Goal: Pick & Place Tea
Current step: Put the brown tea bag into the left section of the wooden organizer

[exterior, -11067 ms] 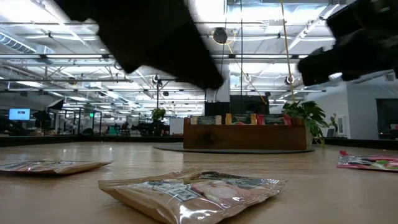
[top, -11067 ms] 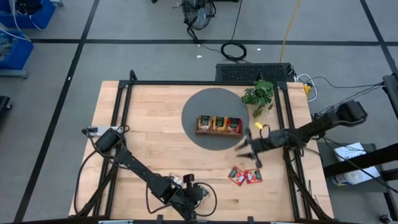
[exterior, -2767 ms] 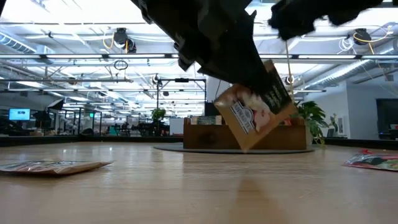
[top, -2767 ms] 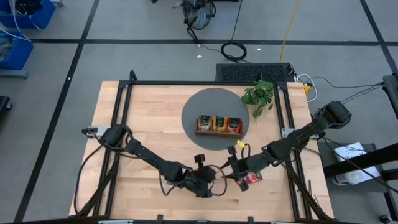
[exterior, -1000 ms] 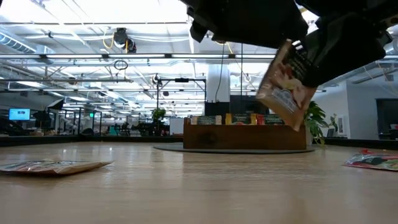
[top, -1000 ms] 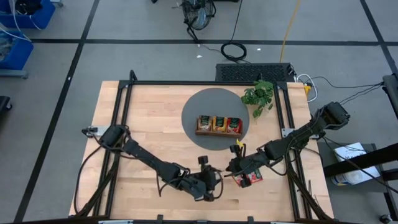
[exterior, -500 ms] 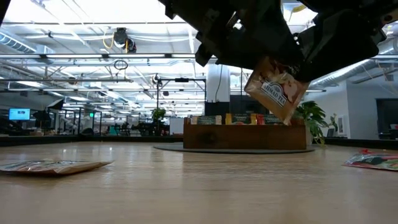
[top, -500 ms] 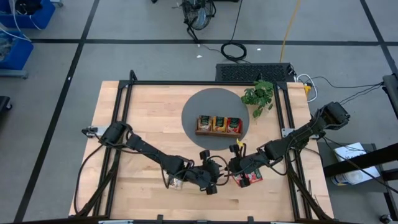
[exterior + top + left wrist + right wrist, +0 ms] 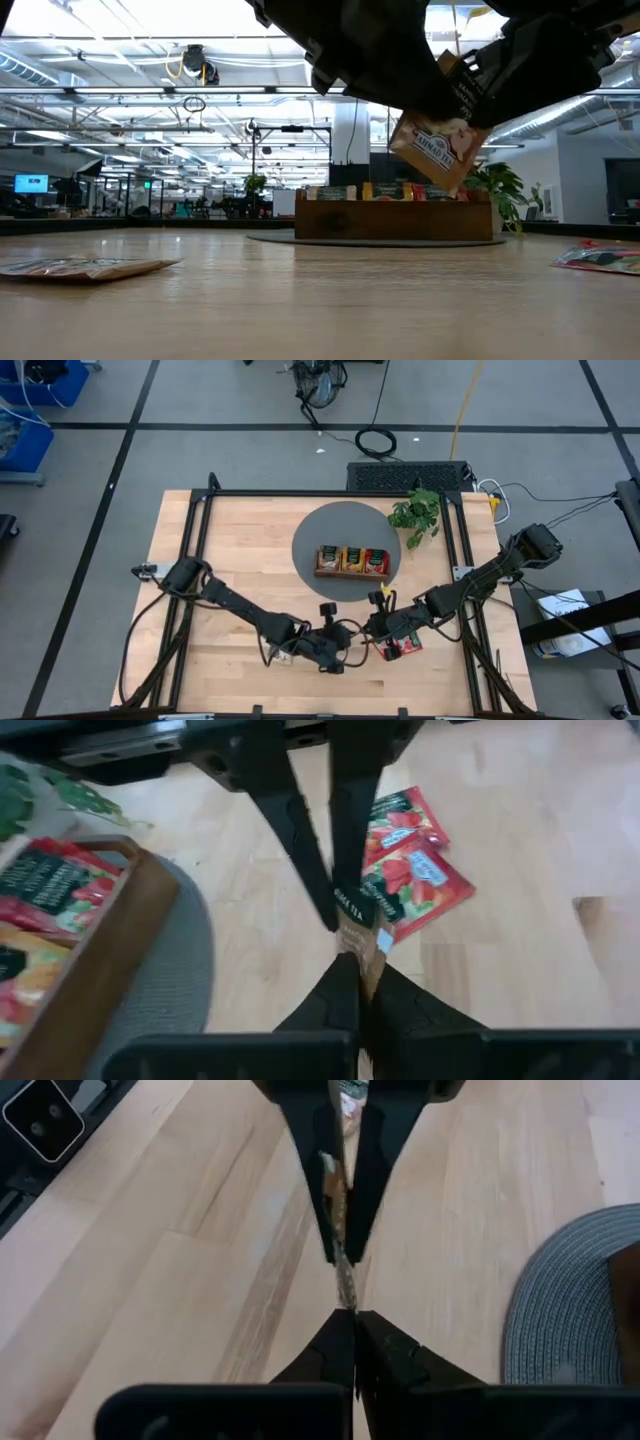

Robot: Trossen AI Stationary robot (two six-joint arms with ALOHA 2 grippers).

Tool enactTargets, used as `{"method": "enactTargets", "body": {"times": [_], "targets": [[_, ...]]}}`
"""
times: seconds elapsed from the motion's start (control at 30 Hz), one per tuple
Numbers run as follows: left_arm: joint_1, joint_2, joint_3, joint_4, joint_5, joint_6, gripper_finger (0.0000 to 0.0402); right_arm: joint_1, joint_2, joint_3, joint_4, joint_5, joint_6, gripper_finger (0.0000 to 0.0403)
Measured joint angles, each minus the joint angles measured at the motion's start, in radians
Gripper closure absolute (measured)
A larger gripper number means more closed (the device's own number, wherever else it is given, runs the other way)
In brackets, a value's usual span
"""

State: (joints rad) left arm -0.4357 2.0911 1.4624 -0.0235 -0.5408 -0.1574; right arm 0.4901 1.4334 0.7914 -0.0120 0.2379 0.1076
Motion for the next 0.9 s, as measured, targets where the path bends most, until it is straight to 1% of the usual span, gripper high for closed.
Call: {"method": "enactTargets", "body": {"times": [0.1, 0.2, 0.33, 0.43, 0.53, 0.63, 0.7, 0.77, 0.83, 0.9], "targets": [[-0.02, 0.0, 0.0, -0.001, -0.062, 0.038, 0.0397, 0.0, 0.0, 0.0, 0.018, 0.002, -0.013, 0.0398], [-0.049, 0.0, 0.0, 0.001, -0.147, 0.07, 0.0397, 0.008, 0.0, 0.0, 0.06, 0.002, -0.017, 0.0376], [-0.088, 0.0, 0.0, 0.003, -0.253, 0.096, 0.0398, 0.019, -0.01, 0.0, 0.107, 0.003, -0.038, 0.0325], [-0.115, 0.0, 0.0, 0.007, -0.313, 0.124, 0.0398, 0.026, -0.041, 0.0, 0.141, -0.001, -0.044, 0.0282], [-0.132, 0.0, 0.0, 0.025, -0.326, 0.144, 0.0399, 0.039, -0.085, 0.0, 0.186, -0.004, -0.064, 0.0244], [-0.143, 0.0, 0.0, 0.046, -0.326, 0.153, 0.0398, 0.052, -0.116, 0.004, 0.231, -0.005, -0.096, 0.0218], [-0.145, 0.0, 0.0, 0.079, -0.328, 0.176, 0.0399, 0.056, -0.12, 0.047, 0.143, -0.006, -0.082, 0.021], [-0.145, 0.0, 0.0, 0.14, -0.328, 0.221, 0.0398, 0.055, -0.117, 0.125, -0.03, -0.005, -0.025, 0.0208], [-0.142, 0.0, 0.0, 0.199, -0.326, 0.268, 0.0399, 0.055, -0.089, 0.213, -0.182, -0.003, 0.012, 0.0207], [-0.138, 0.0, 0.0, 0.234, -0.318, 0.298, 0.0399, 0.064, -0.053, 0.289, -0.295, 0.002, 0.017, 0.0208]]}}
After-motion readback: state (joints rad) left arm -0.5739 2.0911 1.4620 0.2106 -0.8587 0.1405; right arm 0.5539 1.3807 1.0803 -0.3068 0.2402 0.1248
